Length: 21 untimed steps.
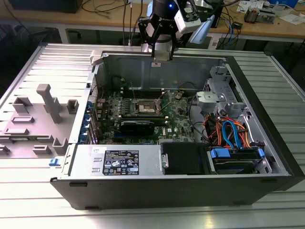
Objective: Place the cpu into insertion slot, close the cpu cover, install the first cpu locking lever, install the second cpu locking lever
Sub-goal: 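Place the cpu into insertion slot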
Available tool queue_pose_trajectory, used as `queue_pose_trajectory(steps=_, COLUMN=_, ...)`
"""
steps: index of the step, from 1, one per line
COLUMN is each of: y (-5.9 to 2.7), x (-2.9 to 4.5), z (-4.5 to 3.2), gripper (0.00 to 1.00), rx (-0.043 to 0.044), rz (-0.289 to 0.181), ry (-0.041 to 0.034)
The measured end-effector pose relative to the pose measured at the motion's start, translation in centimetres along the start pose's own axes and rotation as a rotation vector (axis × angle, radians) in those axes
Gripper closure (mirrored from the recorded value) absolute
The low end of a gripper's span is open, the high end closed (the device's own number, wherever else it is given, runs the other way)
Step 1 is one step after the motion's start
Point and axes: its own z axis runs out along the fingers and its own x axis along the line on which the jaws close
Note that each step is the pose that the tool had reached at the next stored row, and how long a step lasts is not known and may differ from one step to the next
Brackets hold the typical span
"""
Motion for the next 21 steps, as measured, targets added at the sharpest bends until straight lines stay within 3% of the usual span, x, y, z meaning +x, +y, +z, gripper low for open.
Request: queue_pose_trajectory(steps=21, y=-0.08, x=-0.01, z=0.11, gripper=0.46, rx=-0.0007, rz=0.043, ry=-0.0036)
